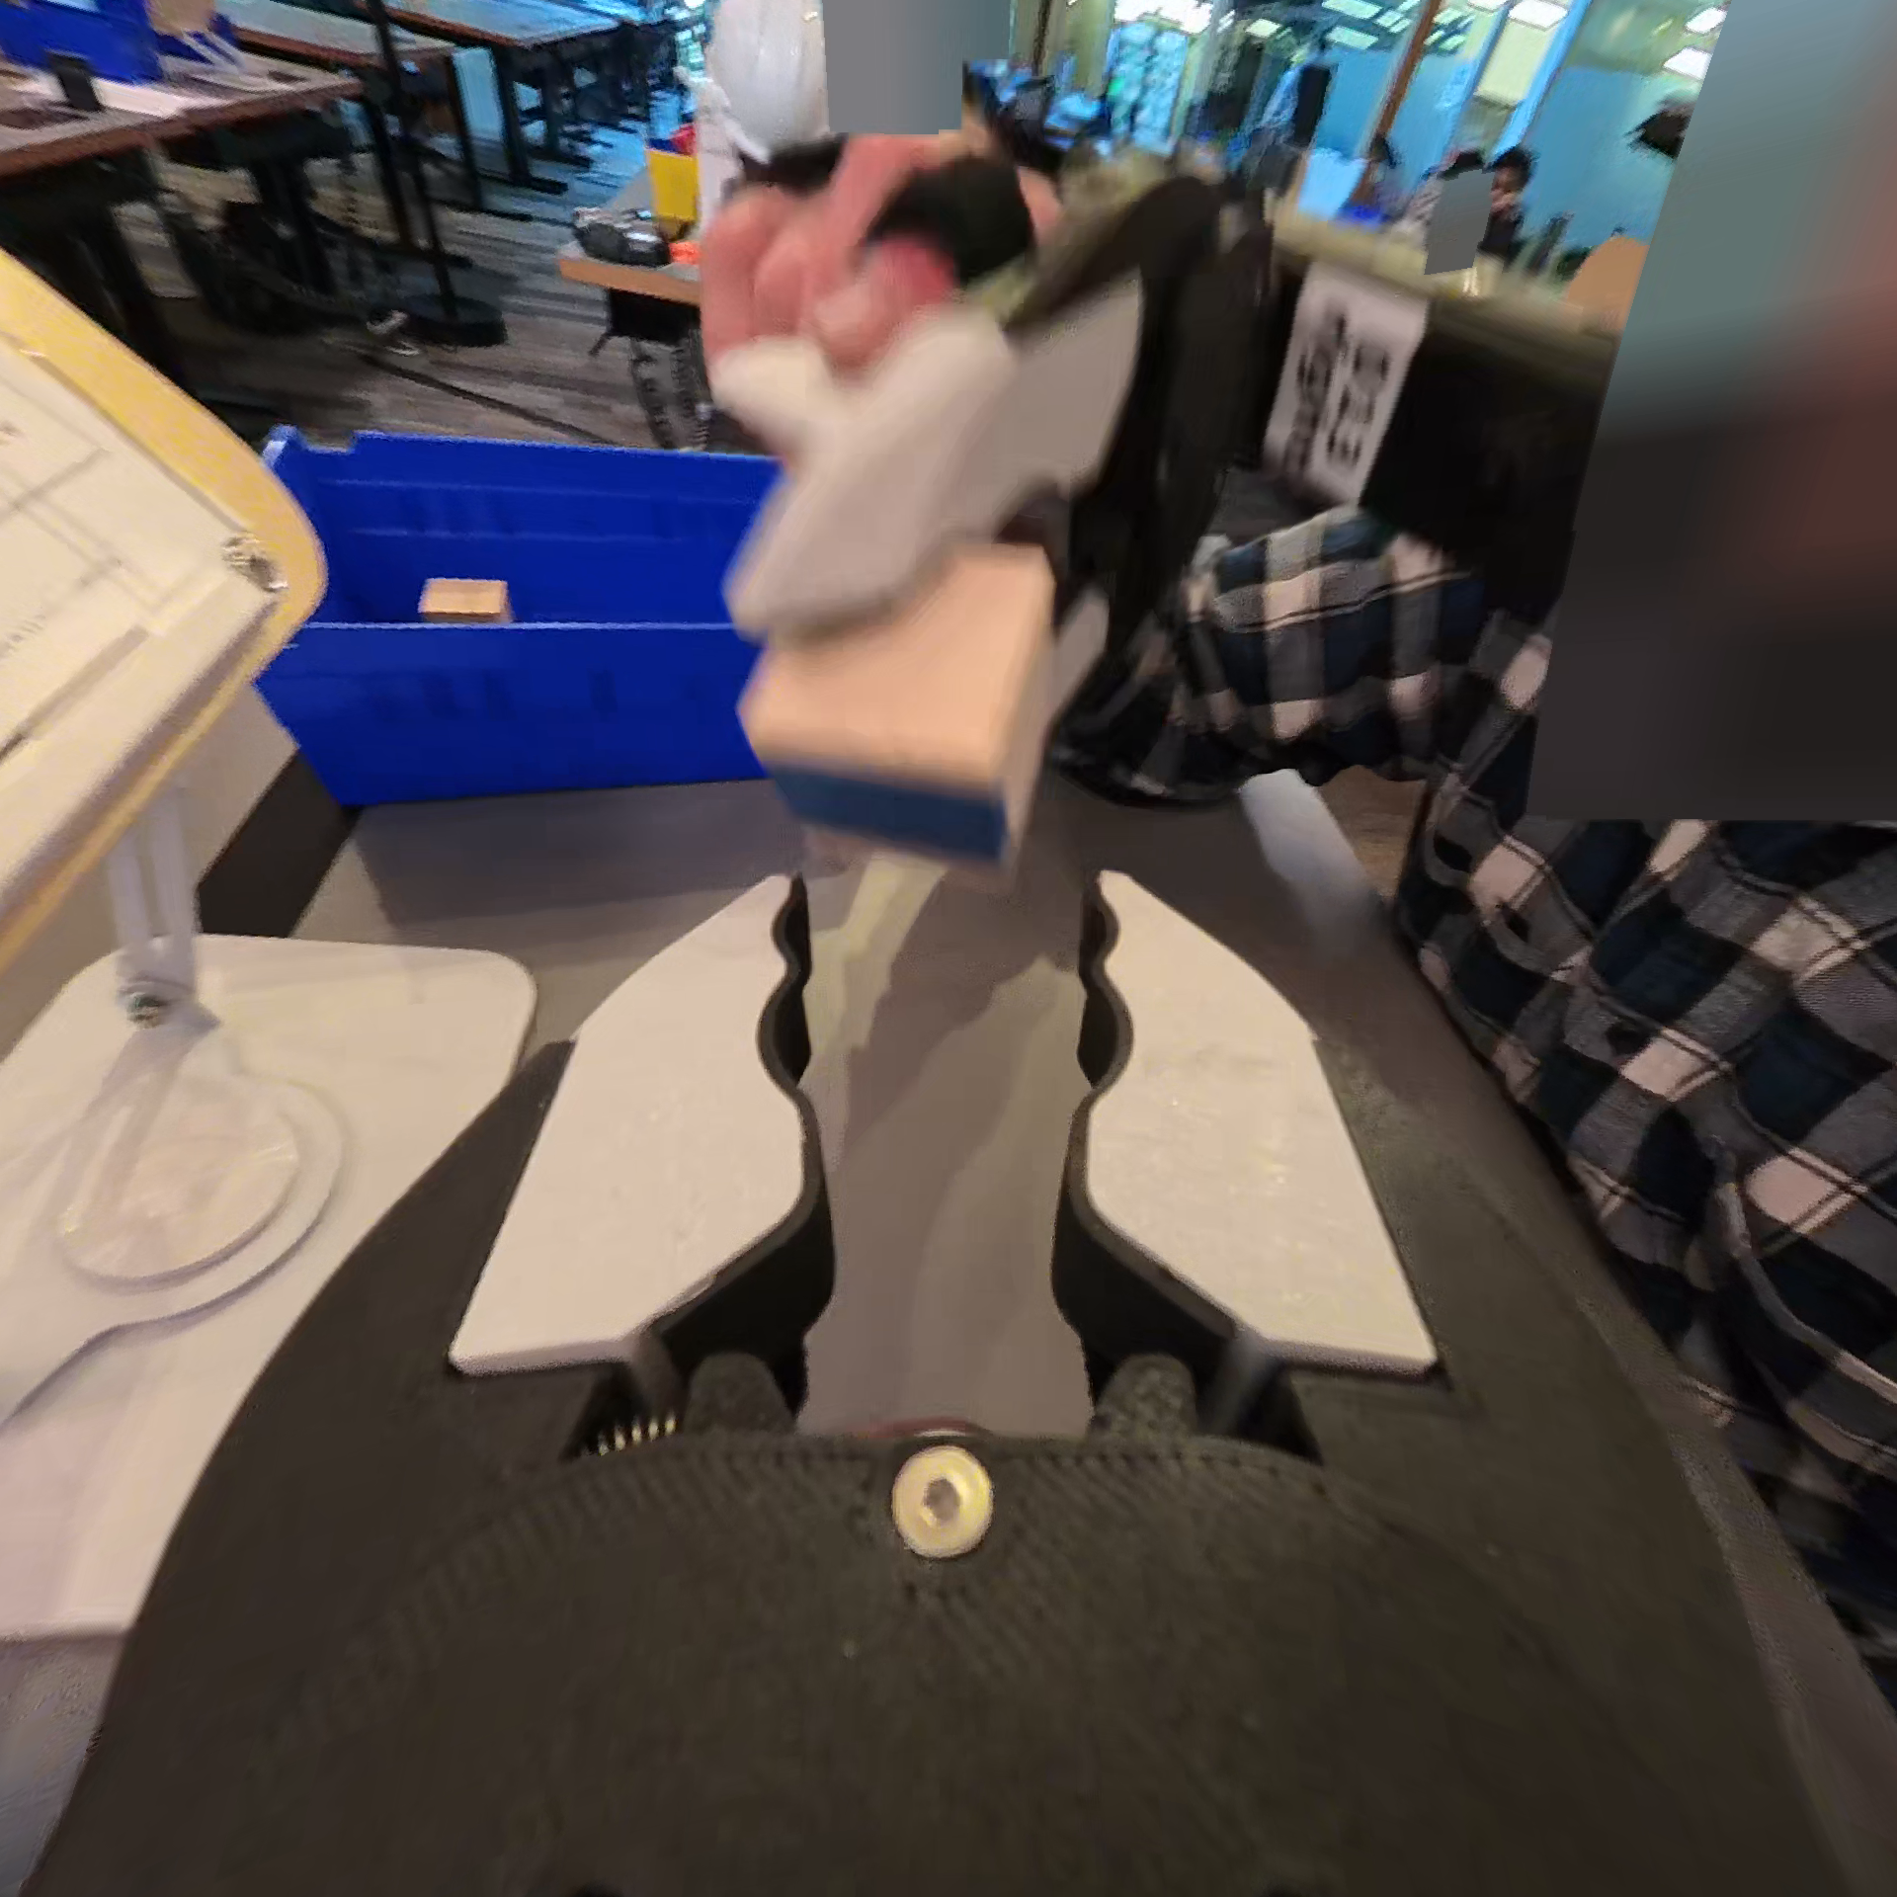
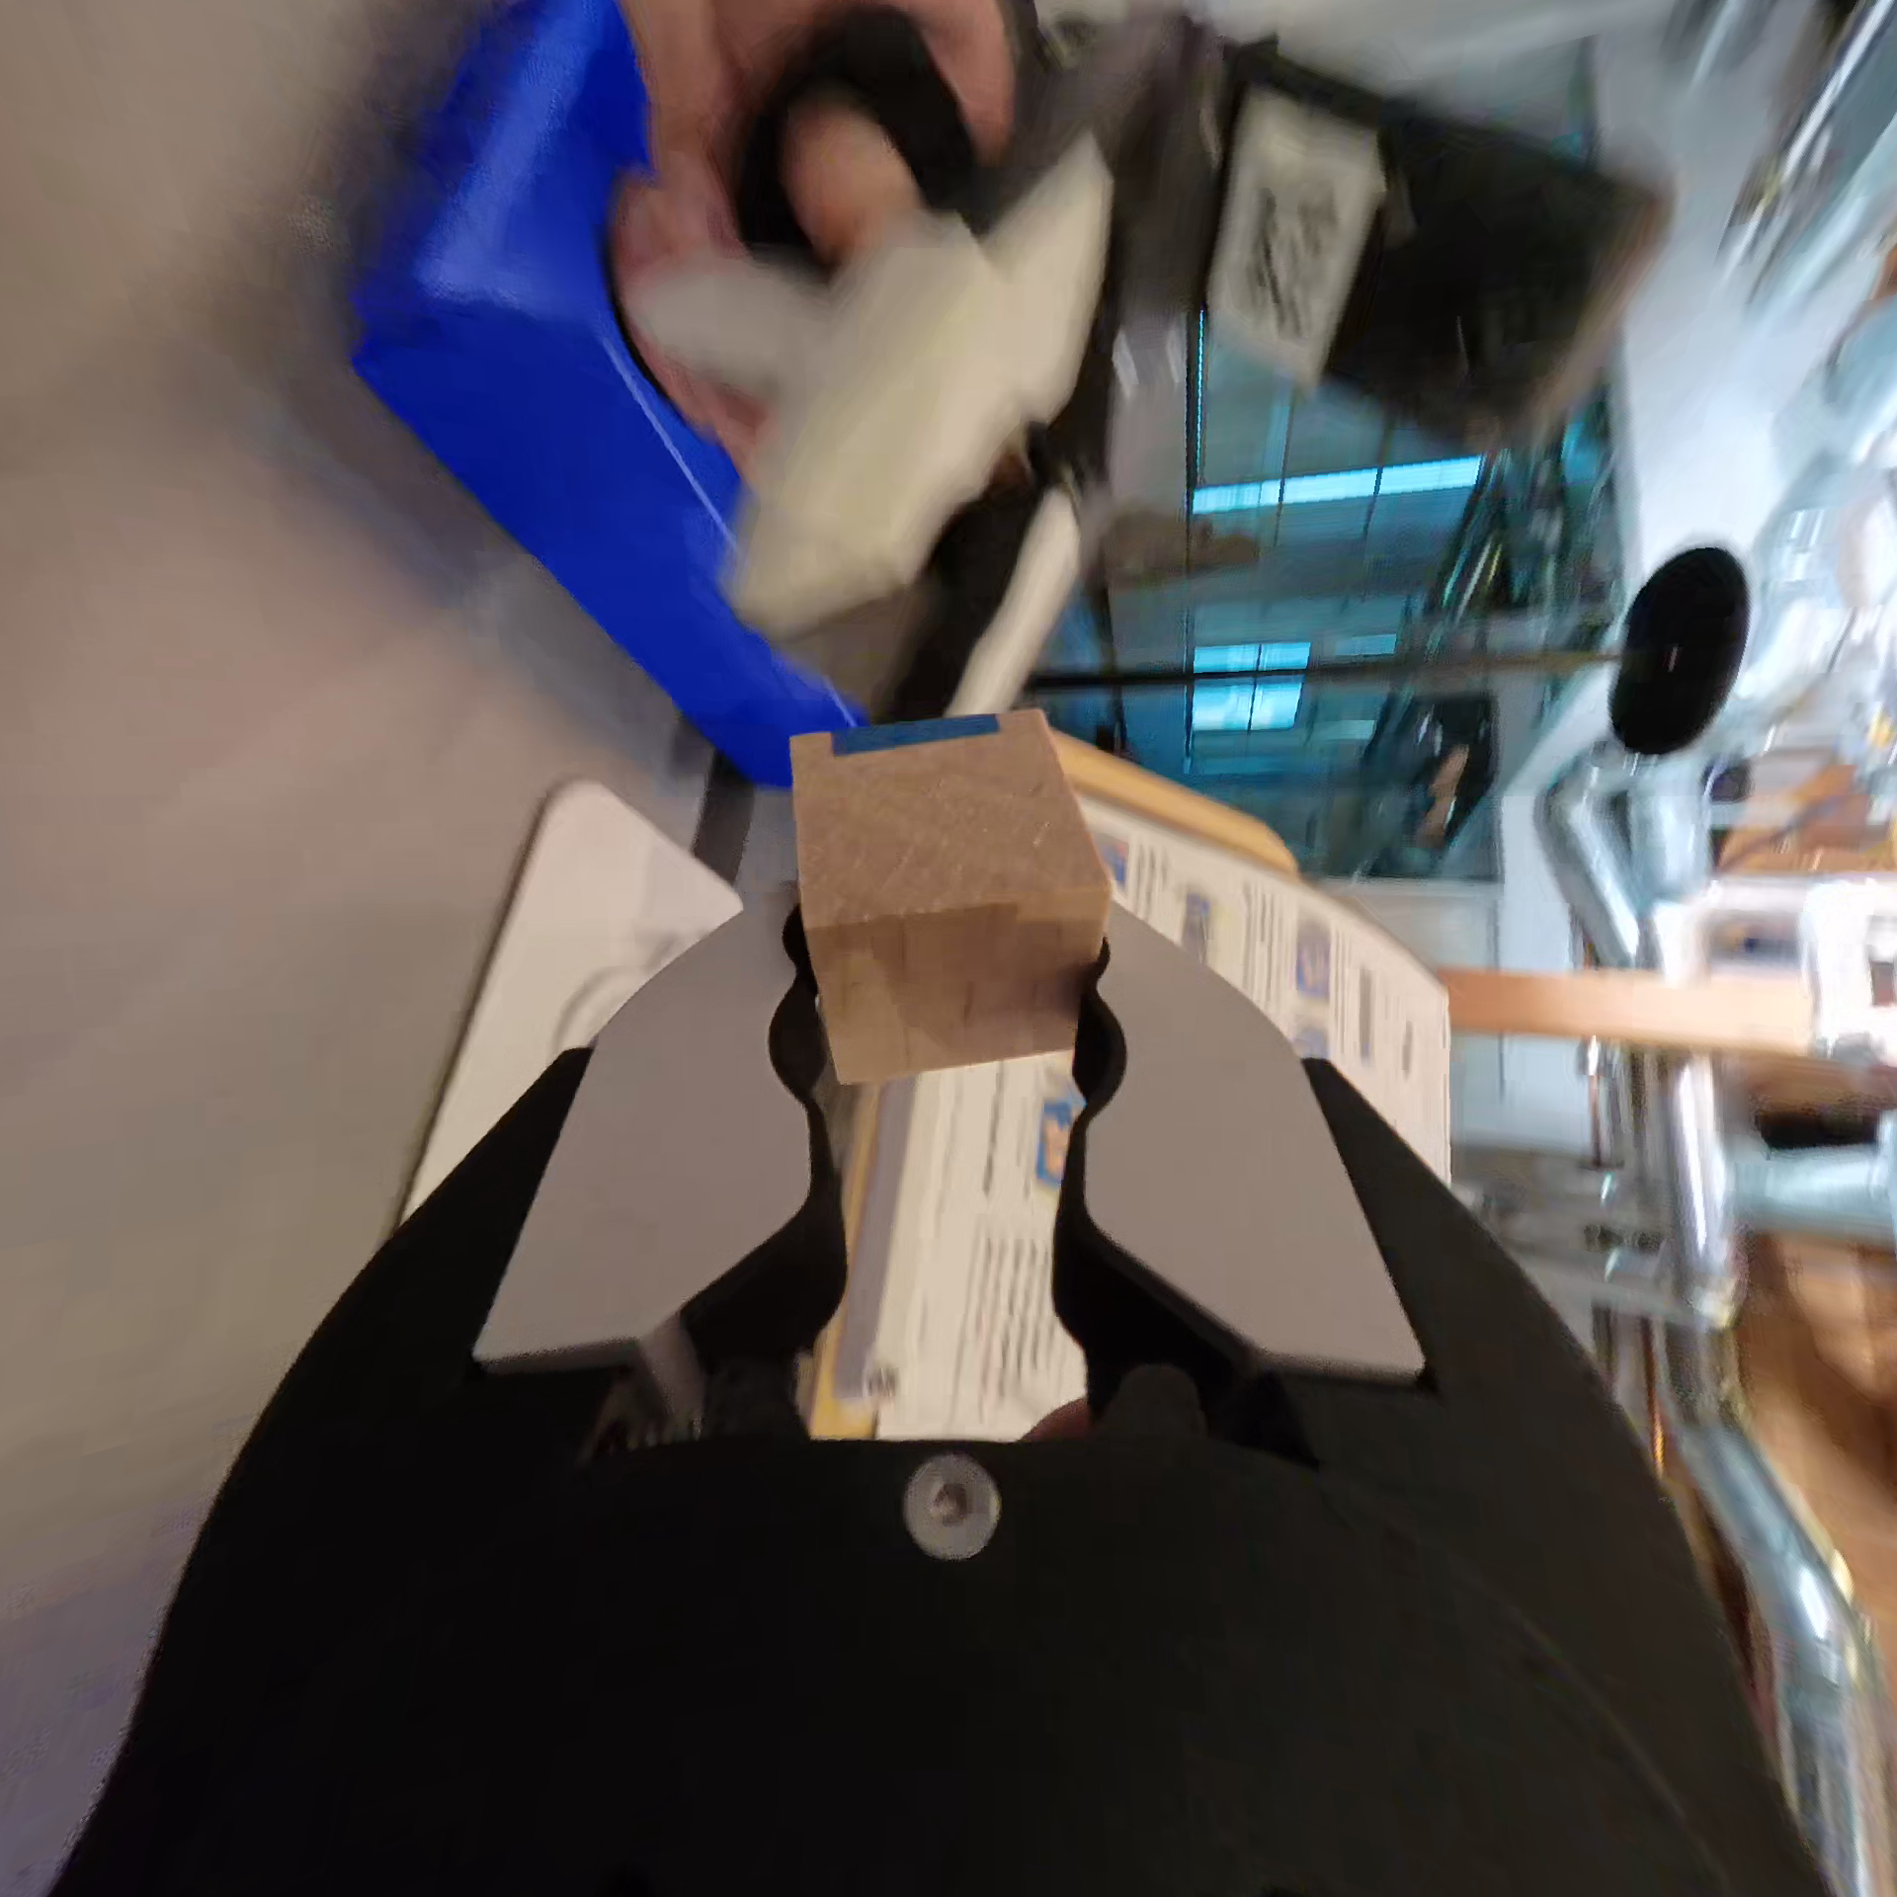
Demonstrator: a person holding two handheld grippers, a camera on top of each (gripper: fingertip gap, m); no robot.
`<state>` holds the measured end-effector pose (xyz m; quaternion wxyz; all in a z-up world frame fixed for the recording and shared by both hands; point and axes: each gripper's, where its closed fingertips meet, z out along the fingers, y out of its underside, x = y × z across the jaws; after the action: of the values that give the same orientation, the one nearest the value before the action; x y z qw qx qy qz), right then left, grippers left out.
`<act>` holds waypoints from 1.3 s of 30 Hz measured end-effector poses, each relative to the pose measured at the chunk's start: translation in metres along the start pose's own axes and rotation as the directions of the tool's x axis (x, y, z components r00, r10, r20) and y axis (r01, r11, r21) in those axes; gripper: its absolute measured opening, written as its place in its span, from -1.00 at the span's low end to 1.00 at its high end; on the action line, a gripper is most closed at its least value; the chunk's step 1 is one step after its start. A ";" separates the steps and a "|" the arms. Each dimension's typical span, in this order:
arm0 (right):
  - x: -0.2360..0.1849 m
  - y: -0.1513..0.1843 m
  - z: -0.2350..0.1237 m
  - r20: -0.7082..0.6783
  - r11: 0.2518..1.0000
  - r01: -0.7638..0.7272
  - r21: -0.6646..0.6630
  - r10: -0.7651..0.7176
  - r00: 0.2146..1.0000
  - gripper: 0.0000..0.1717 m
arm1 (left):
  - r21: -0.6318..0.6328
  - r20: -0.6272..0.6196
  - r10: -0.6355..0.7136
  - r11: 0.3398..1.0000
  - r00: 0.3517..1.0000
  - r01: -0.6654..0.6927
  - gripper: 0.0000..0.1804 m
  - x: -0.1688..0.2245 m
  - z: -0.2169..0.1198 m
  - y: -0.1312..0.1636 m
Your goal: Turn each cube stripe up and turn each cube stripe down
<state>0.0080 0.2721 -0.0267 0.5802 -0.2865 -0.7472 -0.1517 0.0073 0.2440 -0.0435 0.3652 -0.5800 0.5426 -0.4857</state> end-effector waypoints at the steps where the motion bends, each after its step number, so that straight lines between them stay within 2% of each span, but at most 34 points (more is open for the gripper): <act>1: 0.010 0.021 -0.008 0.005 0.998 -0.040 -0.053 0.040 0.999 -0.45 | -0.006 0.028 0.012 1.000 1.000 -0.012 -0.45 -0.003 -0.004 0.000; 3: 0.013 0.078 -0.028 0.097 0.964 -0.150 -0.221 0.175 0.980 -0.45 | 0.015 0.058 0.023 1.000 0.998 -0.024 -0.58 -0.007 -0.014 -0.005; 5: 0.005 0.148 -0.059 0.147 0.869 -0.217 -0.445 0.309 0.940 -0.44 | -0.017 0.089 0.030 0.999 0.996 -0.029 -0.66 -0.013 -0.018 -0.001; 7: -0.017 0.212 -0.096 0.157 0.713 -0.290 -0.638 0.489 0.858 -0.44 | -0.052 0.111 0.040 0.998 0.993 -0.034 -0.66 -0.016 -0.017 0.004; 9: -0.048 0.260 -0.131 0.152 0.557 -0.328 -0.763 0.648 0.746 -0.44 | -0.063 0.108 0.042 0.997 0.993 -0.035 -0.68 -0.016 -0.015 0.006; 10: -0.067 0.276 -0.146 0.146 0.479 -0.344 -0.808 0.727 0.671 -0.44 | -0.064 0.102 0.048 0.997 0.994 -0.042 -0.74 -0.014 -0.013 0.006; 13: -0.124 0.310 -0.180 0.093 0.243 -0.301 -0.922 0.894 0.438 -0.44 | -0.102 0.112 0.059 0.994 0.992 -0.047 -0.71 -0.015 -0.010 0.011; 15: -0.153 0.322 -0.186 0.068 0.155 -0.263 -0.952 0.947 0.314 -0.44 | -0.111 0.115 0.064 0.992 0.991 -0.051 -0.70 -0.015 -0.008 0.013; 17: -0.176 0.335 -0.186 0.045 0.100 -0.212 -0.972 0.968 0.248 -0.44 | -0.116 0.113 0.062 0.992 0.992 -0.049 -0.70 -0.015 -0.008 0.014; 21: -0.210 0.346 -0.183 0.033 0.052 -0.112 -0.992 0.986 0.166 -0.44 | -0.128 0.125 0.072 0.990 0.990 -0.056 -0.68 -0.017 -0.010 0.014; 24: -0.222 0.350 -0.181 -0.040 -0.033 -0.057 -0.998 0.992 0.119 -0.44 | -0.127 0.134 0.078 0.990 0.988 -0.061 -0.68 -0.017 -0.015 0.012; 26: -0.225 0.355 -0.181 -0.109 -0.106 -0.040 -0.994 0.989 0.101 -0.11 | -0.132 0.151 0.086 0.989 0.985 -0.066 -0.68 -0.019 -0.019 0.012; 28: -0.220 0.359 -0.184 -0.136 -0.132 -0.044 -0.990 0.984 0.117 -0.10 | -0.157 0.196 0.104 0.985 0.975 -0.074 -0.68 -0.025 -0.026 0.013; 30: -0.203 0.357 -0.179 -0.145 -0.129 -0.134 -0.983 0.982 0.120 -0.15 | -0.191 0.270 0.140 0.977 0.953 -0.090 -0.66 -0.035 -0.039 0.013; 33: -0.170 0.363 -0.179 -0.183 -0.128 -0.243 -0.961 0.959 0.218 -0.18 | -0.269 0.442 0.218 0.958 0.870 -0.103 -0.66 -0.062 -0.072 0.014; 36: -0.153 0.349 -0.164 -0.103 -0.022 -0.319 -0.948 0.965 0.241 -0.22 | -0.365 0.611 0.279 0.930 0.741 -0.049 -0.63 -0.095 -0.118 0.026; 39: -0.156 0.338 -0.157 -0.006 0.071 -0.277 -0.958 0.963 0.270 -0.23 | -0.455 0.720 0.331 0.889 0.610 0.054 -0.58 -0.124 -0.156 0.048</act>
<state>0.3603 0.4117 -0.1675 0.0385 -0.8775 -0.4731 -0.0689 -0.1484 0.3752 -0.0692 0.4631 -0.7529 0.4672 -0.0211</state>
